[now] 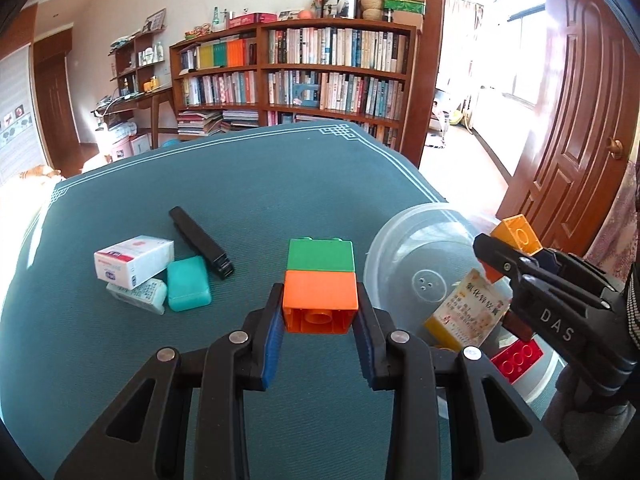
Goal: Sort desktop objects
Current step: 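Carry both lego blocks over the clear bowl and open both grippers to drop them, then withdraw both open grippers from the bowl toward the remaining items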
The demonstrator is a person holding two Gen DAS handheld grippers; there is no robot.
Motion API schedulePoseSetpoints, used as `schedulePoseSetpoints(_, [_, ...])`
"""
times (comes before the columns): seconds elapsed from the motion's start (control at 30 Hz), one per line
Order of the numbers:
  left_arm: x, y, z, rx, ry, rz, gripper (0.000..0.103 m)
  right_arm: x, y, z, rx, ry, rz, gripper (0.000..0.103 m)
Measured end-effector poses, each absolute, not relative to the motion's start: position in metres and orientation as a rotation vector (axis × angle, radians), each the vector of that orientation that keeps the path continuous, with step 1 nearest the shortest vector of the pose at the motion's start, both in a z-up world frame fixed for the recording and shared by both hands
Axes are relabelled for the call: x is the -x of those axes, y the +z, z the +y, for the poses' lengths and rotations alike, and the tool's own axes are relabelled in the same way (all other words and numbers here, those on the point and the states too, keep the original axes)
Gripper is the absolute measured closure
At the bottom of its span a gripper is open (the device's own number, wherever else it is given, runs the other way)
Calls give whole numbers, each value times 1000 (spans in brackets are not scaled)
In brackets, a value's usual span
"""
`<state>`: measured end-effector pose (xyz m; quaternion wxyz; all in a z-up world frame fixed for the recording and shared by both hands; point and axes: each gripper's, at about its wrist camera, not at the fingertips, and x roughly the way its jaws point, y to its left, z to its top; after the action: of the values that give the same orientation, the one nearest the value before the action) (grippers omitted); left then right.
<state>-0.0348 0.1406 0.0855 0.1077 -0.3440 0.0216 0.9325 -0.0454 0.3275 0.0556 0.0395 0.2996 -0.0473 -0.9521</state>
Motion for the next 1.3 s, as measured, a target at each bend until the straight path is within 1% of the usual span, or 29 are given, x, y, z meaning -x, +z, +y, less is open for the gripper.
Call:
schedulePoseSetpoints(0.3, [45,88,180,972,2670,85,68,46,53,349,-944,-2952,-182,66])
schedulePoseSetpoints(0.47, [53,86,186,996,2588,-5,68,48,51,359,-968,-2963,-228,64])
schedulePoseSetpoints(0.5, [54,85,187,1010,2562,-34,67,49,49,361,-981,-2957,-246,57])
schedulePoseSetpoints(0.53, [56,84,187,1023,2536,-63,63,50,49,363,-987,-2952,-262,49])
schedulePoseSetpoints(0.57, [57,84,186,1031,2516,-90,54,51,48,365,-990,-2954,-269,45])
schedulePoseSetpoints(0.6, [57,83,185,1028,2509,-111,50,51,47,365,-991,-2961,-268,36])
schedulePoseSetpoints(0.63, [56,82,184,1018,2512,-126,47,50,47,366,-986,-2969,-264,30])
schedulePoseSetpoints(0.67, [55,82,182,1009,2518,-134,46,50,48,366,-979,-2976,-260,28])
schedulePoseSetpoints(0.83, [55,80,178,1006,2538,-139,46,49,51,362,-968,-2990,-223,28])
schedulePoseSetpoints(1.1, [50,81,173,976,2603,-62,46,50,49,357,-987,-2991,-203,27])
schedulePoseSetpoints(1.3, [52,80,166,996,2624,-70,46,51,49,353,-991,-2982,-197,25])
